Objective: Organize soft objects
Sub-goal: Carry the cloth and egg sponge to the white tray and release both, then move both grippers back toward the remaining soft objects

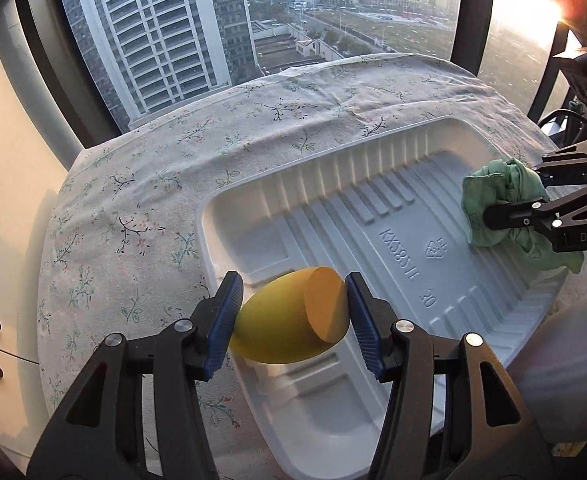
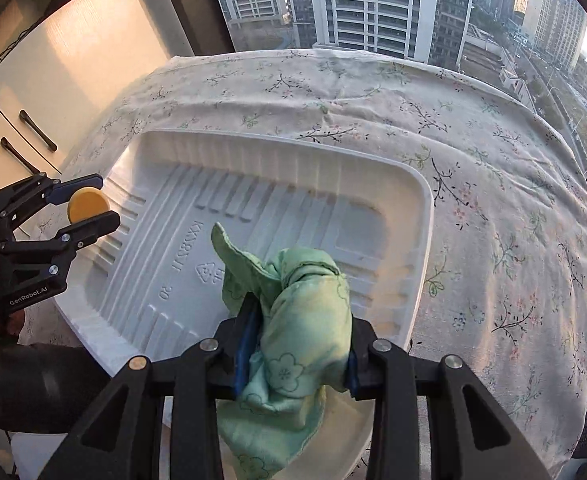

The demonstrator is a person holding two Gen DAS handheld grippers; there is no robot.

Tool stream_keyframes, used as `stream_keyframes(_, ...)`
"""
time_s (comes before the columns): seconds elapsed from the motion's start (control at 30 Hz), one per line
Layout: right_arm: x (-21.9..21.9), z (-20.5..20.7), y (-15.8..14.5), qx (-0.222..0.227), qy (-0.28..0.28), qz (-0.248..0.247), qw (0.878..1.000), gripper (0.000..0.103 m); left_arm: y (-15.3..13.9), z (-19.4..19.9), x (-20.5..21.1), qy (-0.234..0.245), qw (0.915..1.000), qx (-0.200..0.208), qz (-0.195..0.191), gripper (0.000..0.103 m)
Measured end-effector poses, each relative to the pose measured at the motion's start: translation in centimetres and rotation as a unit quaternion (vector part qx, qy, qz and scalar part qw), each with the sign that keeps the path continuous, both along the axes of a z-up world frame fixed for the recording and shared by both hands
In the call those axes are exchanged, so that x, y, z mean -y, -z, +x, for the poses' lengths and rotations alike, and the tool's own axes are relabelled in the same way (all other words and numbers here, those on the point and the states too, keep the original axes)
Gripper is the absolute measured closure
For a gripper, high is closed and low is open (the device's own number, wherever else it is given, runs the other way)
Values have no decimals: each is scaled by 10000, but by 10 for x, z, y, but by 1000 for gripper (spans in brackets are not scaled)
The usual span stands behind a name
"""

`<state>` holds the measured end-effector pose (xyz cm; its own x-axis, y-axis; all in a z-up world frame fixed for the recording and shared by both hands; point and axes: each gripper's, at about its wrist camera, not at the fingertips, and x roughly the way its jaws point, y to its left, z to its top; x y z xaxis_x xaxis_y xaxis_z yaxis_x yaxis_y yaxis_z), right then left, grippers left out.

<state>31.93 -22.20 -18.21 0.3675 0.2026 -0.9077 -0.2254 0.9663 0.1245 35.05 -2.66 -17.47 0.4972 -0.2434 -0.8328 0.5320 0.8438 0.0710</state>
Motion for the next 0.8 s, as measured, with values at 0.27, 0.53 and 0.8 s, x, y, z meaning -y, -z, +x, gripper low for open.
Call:
stream_keyframes(0.27, 3, 0, 1, -50, 76, 32, 10000, 60, 14, -5, 11, -26, 9996, 111, 270, 50)
stream_keyframes(0.53, 8, -7, -13, 92, 155, 156, 9997, 44, -18, -16, 0, -138, 9989, 385, -223, 48)
stream_keyframes(0.8, 36, -34, -42, 316, 679, 522, 9958, 42, -54, -31, -30, -672, 9931, 827, -491, 40)
